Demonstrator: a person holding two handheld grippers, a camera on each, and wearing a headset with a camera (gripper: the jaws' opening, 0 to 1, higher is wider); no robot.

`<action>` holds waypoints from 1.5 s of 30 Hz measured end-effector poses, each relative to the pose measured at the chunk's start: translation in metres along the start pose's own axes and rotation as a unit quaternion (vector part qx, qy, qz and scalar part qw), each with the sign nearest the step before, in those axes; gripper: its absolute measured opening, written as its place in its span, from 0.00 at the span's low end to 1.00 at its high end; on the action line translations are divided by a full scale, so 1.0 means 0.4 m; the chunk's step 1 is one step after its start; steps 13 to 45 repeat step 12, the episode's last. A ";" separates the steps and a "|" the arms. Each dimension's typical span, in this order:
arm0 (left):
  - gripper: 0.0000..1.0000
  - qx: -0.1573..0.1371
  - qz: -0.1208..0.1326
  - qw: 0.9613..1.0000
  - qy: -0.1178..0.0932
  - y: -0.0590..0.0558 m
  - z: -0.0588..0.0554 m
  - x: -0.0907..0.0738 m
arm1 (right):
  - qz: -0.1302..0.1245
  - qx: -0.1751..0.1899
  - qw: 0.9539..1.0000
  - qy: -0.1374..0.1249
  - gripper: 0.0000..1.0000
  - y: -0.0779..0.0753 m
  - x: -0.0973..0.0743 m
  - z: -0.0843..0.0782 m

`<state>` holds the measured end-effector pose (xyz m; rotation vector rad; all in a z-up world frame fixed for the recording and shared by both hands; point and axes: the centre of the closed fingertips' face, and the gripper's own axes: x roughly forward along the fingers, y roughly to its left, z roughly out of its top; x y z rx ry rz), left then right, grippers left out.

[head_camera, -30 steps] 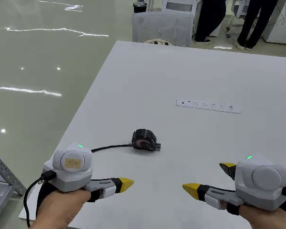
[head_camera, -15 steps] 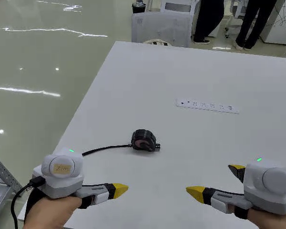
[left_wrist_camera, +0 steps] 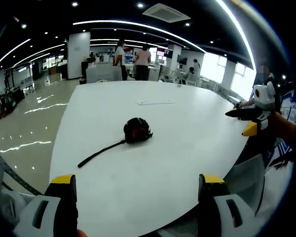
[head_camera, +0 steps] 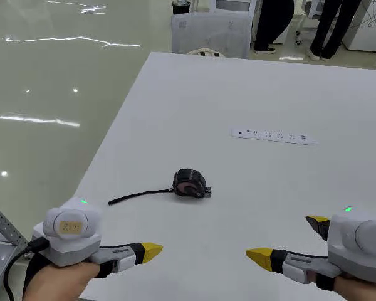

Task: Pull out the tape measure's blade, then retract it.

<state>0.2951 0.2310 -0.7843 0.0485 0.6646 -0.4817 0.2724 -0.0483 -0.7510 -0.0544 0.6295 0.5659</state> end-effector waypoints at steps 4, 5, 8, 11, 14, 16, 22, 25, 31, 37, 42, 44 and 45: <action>1.00 0.004 0.000 1.000 0.000 0.009 0.000 -0.003 | 0.001 0.001 1.000 -0.002 1.00 -0.003 0.000 -0.001; 1.00 0.003 -0.001 1.000 -0.001 0.010 0.000 -0.003 | 0.002 0.001 1.000 -0.002 1.00 -0.003 0.000 0.000; 1.00 0.008 -0.002 1.000 -0.005 0.013 0.005 -0.004 | 0.001 0.000 1.000 -0.003 1.00 -0.004 -0.001 -0.001; 1.00 0.011 -0.003 1.000 -0.003 0.016 0.002 -0.005 | 0.003 -0.004 1.000 -0.001 1.00 -0.005 0.000 -0.005; 1.00 0.012 -0.002 1.000 -0.005 0.016 0.004 -0.006 | 0.004 -0.004 1.000 -0.001 1.00 -0.004 0.001 -0.006; 1.00 0.012 -0.002 1.000 -0.005 0.016 0.004 -0.006 | 0.004 -0.004 1.000 -0.001 1.00 -0.004 0.001 -0.006; 1.00 0.012 -0.002 1.000 -0.005 0.016 0.004 -0.006 | 0.004 -0.004 1.000 -0.001 1.00 -0.004 0.001 -0.006; 1.00 0.012 -0.002 1.000 -0.005 0.016 0.004 -0.006 | 0.004 -0.004 1.000 -0.001 1.00 -0.004 0.001 -0.006; 1.00 0.012 -0.002 1.000 -0.005 0.016 0.004 -0.006 | 0.004 -0.004 1.000 -0.001 1.00 -0.004 0.001 -0.006; 1.00 0.012 -0.002 1.000 -0.005 0.016 0.004 -0.006 | 0.004 -0.004 1.000 -0.001 1.00 -0.004 0.001 -0.006; 1.00 0.012 -0.002 1.000 -0.005 0.016 0.004 -0.006 | 0.004 -0.004 1.000 -0.001 1.00 -0.004 0.001 -0.006; 1.00 0.012 -0.002 1.000 -0.005 0.016 0.004 -0.006 | 0.004 -0.004 1.000 -0.001 1.00 -0.004 0.001 -0.006; 1.00 0.012 -0.002 1.000 -0.005 0.016 0.004 -0.006 | 0.004 -0.004 1.000 -0.001 1.00 -0.004 0.001 -0.006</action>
